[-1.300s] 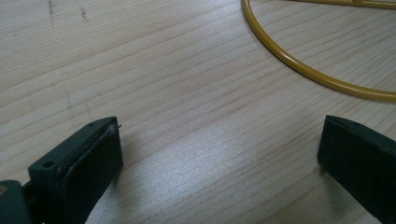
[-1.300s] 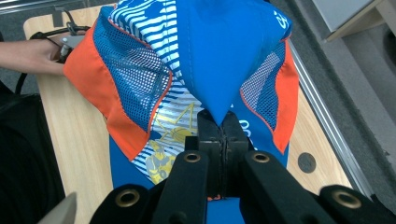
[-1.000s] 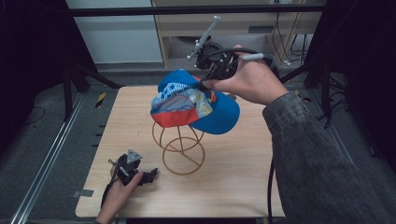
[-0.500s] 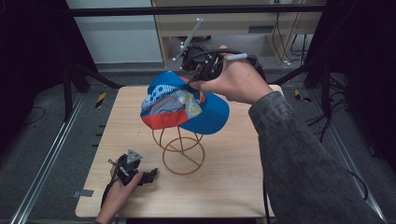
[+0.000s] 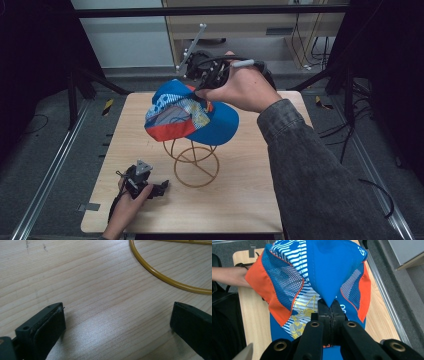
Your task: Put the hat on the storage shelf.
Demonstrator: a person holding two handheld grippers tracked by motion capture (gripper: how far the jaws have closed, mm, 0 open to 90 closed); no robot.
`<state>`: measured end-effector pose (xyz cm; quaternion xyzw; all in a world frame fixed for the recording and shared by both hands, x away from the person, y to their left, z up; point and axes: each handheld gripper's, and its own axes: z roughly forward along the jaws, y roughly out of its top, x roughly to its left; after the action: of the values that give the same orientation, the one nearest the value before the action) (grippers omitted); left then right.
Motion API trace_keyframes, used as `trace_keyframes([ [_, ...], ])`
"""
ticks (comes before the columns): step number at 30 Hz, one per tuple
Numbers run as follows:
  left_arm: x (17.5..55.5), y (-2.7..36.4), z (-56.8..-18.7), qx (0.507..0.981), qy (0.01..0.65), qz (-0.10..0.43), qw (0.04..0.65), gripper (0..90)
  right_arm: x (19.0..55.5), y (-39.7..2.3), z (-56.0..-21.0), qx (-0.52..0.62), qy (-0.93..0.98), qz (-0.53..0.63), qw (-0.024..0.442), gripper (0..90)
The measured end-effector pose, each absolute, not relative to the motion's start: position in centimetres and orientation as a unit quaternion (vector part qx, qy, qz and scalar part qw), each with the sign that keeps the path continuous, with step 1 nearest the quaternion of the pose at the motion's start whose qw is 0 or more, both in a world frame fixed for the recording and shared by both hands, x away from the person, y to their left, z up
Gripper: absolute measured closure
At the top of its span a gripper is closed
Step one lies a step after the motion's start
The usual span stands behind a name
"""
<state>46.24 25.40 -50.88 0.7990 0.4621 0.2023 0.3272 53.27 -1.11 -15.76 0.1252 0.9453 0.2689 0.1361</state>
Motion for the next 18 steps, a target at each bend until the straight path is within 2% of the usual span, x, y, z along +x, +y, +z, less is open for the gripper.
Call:
trace_keyframes([
  [18, 46.2, 25.4, -50.9, 0.799, 0.462, 0.202, 0.328, 0.0, 53.7, 1.1, -17.4, 0.115, 0.951, 0.256, 0.127, 90.0],
])
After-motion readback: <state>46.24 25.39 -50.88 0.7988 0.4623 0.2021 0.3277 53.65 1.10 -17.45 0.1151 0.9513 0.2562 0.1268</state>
